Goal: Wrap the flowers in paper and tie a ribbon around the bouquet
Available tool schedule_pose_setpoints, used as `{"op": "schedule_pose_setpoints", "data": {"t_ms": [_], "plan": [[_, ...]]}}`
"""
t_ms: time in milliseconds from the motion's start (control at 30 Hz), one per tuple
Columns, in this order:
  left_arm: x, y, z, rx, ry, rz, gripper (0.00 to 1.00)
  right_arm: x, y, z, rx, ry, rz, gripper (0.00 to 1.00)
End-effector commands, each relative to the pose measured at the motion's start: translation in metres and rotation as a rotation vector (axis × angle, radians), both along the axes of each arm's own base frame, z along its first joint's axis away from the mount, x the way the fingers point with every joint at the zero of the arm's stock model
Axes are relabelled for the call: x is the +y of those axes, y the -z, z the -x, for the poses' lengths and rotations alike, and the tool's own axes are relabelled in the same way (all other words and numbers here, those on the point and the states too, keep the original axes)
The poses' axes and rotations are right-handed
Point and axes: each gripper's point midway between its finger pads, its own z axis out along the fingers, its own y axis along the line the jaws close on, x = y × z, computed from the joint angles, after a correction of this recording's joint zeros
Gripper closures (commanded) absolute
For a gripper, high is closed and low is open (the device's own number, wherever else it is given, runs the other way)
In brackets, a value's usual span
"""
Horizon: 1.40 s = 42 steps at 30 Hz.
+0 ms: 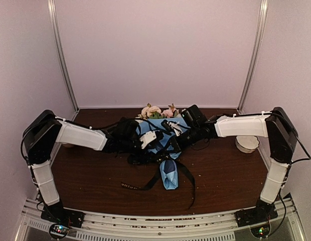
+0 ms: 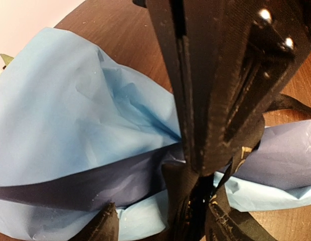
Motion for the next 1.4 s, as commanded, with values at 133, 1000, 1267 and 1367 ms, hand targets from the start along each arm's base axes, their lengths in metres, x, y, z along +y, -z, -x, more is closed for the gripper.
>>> {"op": "schedule_pose_setpoints", "data": {"t_ms": [133, 1000, 1267, 1367], "plan": [[-0.022, -0.012, -0.002, 0.006, 0.060, 0.103, 0.36, 0.008, -0.019, 0.009, -0.021, -0.010, -0.066, 1.00], [-0.014, 0.002, -0.026, -0.026, -0.101, 0.078, 1.00, 0.003, -0.019, 0.038, 0.032, -0.024, -0.115, 0.96], [-0.013, -0.011, -0.010, -0.075, -0.059, 0.149, 1.00, -0.023, -0.039, 0.012, -0.014, 0.046, -0.118, 0.68], [-0.013, -0.012, -0.011, -0.077, -0.064, 0.156, 0.92, -0.022, -0.033, -0.001, -0.015, 0.053, -0.087, 0.80]]}}
